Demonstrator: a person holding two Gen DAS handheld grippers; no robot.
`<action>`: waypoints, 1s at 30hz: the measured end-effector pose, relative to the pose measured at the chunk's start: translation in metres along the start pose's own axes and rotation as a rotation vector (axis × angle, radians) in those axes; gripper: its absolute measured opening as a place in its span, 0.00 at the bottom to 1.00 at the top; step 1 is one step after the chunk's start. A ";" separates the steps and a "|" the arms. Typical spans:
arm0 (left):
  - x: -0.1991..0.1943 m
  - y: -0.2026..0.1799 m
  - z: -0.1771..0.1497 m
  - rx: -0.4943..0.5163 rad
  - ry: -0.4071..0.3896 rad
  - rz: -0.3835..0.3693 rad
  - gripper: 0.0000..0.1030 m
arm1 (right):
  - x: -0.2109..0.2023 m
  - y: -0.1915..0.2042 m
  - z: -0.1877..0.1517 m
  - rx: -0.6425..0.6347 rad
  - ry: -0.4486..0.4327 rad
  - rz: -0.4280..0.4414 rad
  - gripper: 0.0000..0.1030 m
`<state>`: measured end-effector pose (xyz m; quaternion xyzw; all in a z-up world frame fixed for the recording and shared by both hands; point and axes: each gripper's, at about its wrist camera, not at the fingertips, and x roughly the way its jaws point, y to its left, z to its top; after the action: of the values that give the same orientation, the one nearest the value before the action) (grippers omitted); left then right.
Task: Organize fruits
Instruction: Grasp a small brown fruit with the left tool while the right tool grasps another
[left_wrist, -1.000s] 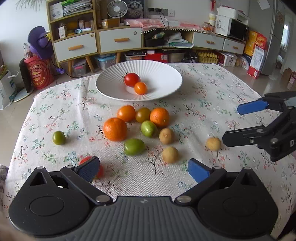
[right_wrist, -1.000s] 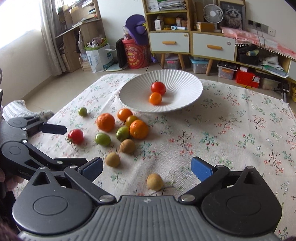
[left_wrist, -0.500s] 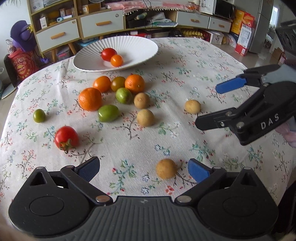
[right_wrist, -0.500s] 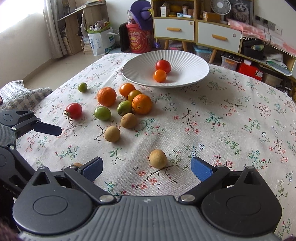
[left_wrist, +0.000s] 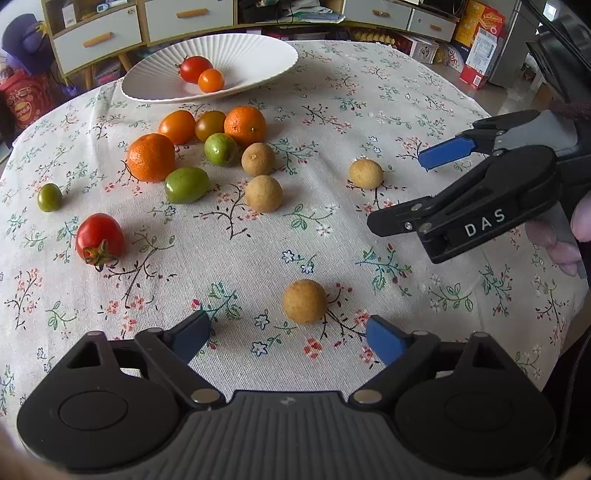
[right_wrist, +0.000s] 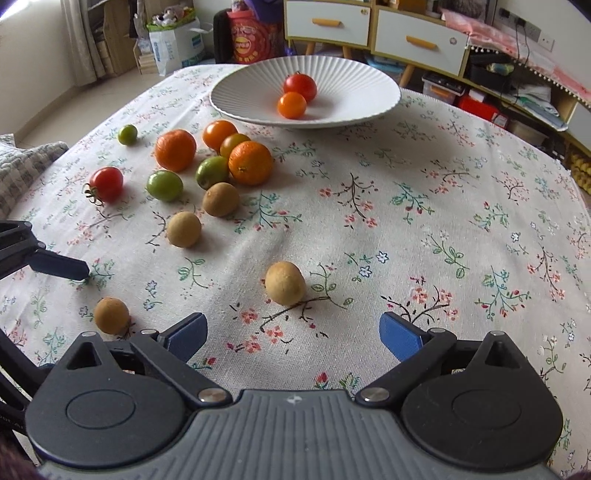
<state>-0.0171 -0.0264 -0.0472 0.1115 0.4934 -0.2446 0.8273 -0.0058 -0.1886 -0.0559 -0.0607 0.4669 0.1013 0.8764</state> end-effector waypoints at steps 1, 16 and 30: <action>-0.001 0.000 0.000 0.005 -0.002 0.002 0.84 | 0.001 0.000 0.001 -0.001 0.005 -0.002 0.96; -0.006 -0.003 0.002 0.035 -0.015 -0.019 0.44 | 0.004 0.002 0.007 0.005 0.005 -0.003 0.66; -0.007 -0.005 0.003 0.031 -0.037 -0.019 0.22 | 0.002 0.006 0.012 -0.012 -0.034 0.033 0.31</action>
<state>-0.0199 -0.0300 -0.0391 0.1152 0.4751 -0.2620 0.8321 0.0034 -0.1806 -0.0506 -0.0566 0.4525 0.1196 0.8819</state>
